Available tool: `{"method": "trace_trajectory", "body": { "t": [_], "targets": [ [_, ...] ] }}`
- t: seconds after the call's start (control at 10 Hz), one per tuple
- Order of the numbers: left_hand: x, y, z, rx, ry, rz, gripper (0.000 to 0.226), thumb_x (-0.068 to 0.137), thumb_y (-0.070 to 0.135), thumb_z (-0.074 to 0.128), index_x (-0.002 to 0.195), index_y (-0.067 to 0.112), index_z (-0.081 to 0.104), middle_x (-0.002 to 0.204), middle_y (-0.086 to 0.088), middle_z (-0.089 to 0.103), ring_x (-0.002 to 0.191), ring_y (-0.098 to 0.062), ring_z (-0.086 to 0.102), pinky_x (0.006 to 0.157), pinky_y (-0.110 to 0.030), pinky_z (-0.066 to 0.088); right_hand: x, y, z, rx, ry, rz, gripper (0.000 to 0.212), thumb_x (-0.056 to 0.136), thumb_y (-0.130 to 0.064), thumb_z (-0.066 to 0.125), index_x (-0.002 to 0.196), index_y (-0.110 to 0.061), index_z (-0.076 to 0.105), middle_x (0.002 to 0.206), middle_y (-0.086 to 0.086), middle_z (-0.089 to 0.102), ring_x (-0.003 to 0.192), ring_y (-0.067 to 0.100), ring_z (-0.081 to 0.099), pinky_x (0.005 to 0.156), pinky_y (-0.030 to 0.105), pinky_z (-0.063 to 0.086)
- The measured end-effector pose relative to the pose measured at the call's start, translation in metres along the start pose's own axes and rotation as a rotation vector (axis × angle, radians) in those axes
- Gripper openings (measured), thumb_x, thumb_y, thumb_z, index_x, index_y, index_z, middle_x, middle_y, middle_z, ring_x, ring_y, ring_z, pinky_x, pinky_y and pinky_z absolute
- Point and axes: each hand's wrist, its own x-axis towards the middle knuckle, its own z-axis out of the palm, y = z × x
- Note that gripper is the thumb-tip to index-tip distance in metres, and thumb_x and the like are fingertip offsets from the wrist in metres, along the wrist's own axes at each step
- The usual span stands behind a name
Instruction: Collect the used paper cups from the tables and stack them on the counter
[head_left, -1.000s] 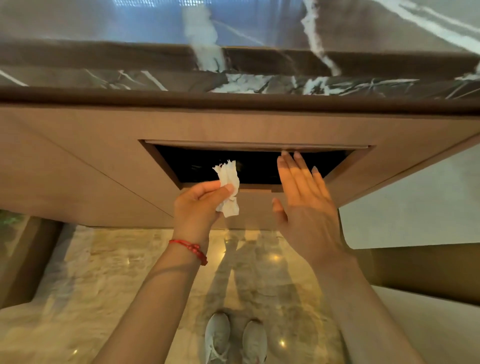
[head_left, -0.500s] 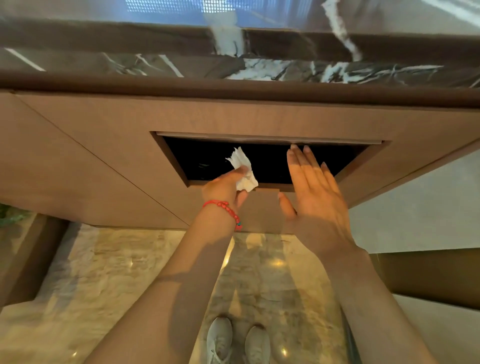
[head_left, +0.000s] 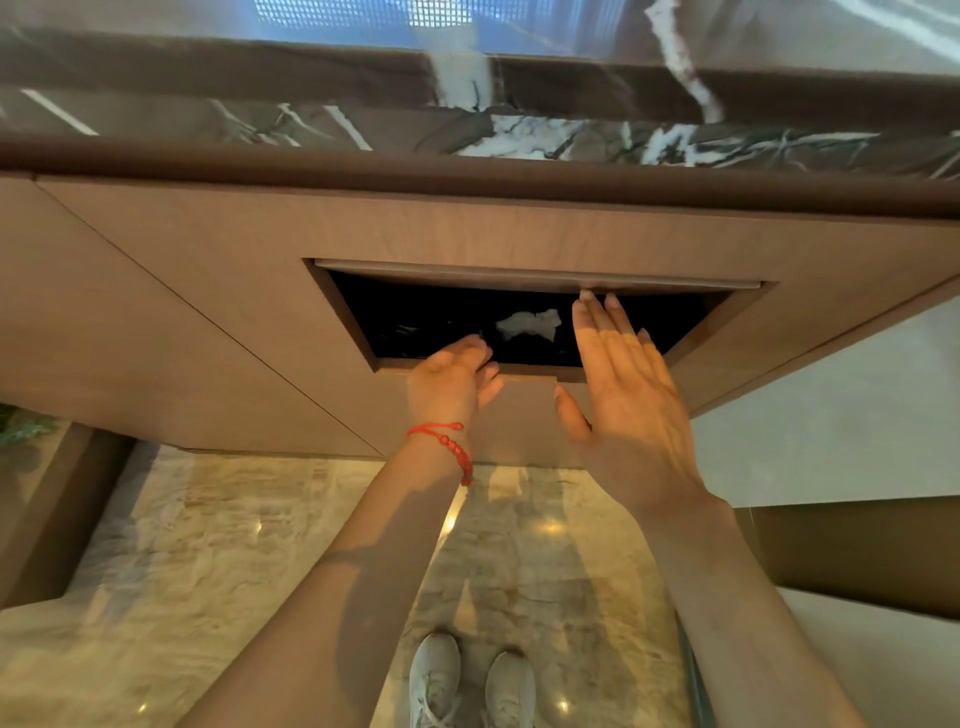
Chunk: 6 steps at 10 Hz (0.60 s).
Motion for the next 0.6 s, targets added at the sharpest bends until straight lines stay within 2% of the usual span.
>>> {"method": "trace_trajectory", "body": {
  "t": [0.1, 0.2, 0.3, 0.4, 0.5, 0.6],
  "targets": [
    [-0.011, -0.005, -0.010, 0.212, 0.019, 0.214, 0.018, 0.088, 0.013, 0.059, 0.104, 0.010, 0.066, 0.088, 0.005, 0.065, 0.083, -0.006, 0.062, 0.077, -0.021, 0.053, -0.003, 0.000, -0.001, 0.007, -0.012, 0.002, 0.068, 0.094, -0.020, 0.047, 0.148, -0.016, 0.007, 0.157, -0.003, 0.006, 0.140, 0.006, -0.007, 0.116, 0.030, -0.002],
    [-0.025, -0.007, -0.023, 0.494, 0.003, 0.469, 0.023, 0.087, 0.014, 0.060, 0.110, 0.013, 0.066, 0.102, 0.005, 0.066, 0.091, 0.001, 0.059, 0.085, -0.015, 0.046, -0.011, -0.002, 0.000, 0.005, -0.014, -0.005, 0.068, 0.092, -0.017, 0.050, 0.148, -0.014, 0.010, 0.156, -0.002, 0.008, 0.142, 0.010, -0.003, 0.118, 0.033, 0.002],
    [-0.039, -0.007, -0.037, 0.788, -0.006, 0.657, 0.029, 0.089, 0.017, 0.059, 0.117, 0.014, 0.063, 0.119, 0.000, 0.062, 0.106, -0.004, 0.053, 0.090, -0.015, 0.039, -0.020, -0.005, -0.001, 0.007, -0.009, 0.002, 0.067, 0.091, -0.015, 0.053, 0.147, -0.010, 0.016, 0.156, 0.004, 0.016, 0.144, 0.017, 0.005, 0.118, 0.038, 0.011],
    [-0.053, -0.005, -0.047, 0.979, -0.053, 0.804, 0.034, 0.087, 0.014, 0.060, 0.121, 0.009, 0.060, 0.127, -0.006, 0.058, 0.113, -0.014, 0.052, 0.093, -0.011, 0.031, -0.031, -0.009, -0.004, -0.003, -0.039, 0.044, 0.067, 0.092, -0.018, 0.052, 0.147, -0.011, 0.014, 0.156, 0.004, 0.014, 0.145, 0.019, 0.007, 0.119, 0.040, 0.012],
    [-0.069, 0.000, -0.055, 1.113, -0.103, 0.818, 0.039, 0.088, 0.016, 0.060, 0.126, 0.007, 0.055, 0.133, -0.009, 0.053, 0.122, -0.022, 0.049, 0.100, -0.022, 0.032, -0.041, -0.013, -0.012, 0.014, -0.052, 0.080, 0.066, 0.096, -0.026, 0.046, 0.147, -0.014, 0.006, 0.157, 0.001, 0.005, 0.145, 0.016, -0.001, 0.119, 0.034, 0.005],
    [-0.084, 0.005, -0.061, 1.206, -0.084, 0.865, 0.041, 0.088, 0.016, 0.060, 0.127, 0.006, 0.053, 0.133, -0.011, 0.052, 0.125, -0.025, 0.045, 0.100, -0.023, 0.029, -0.051, -0.017, -0.024, 0.031, -0.044, 0.111, 0.064, 0.098, -0.033, 0.040, 0.147, -0.018, 0.001, 0.155, -0.004, -0.004, 0.142, 0.010, -0.011, 0.116, 0.028, -0.003]
  ]
}}
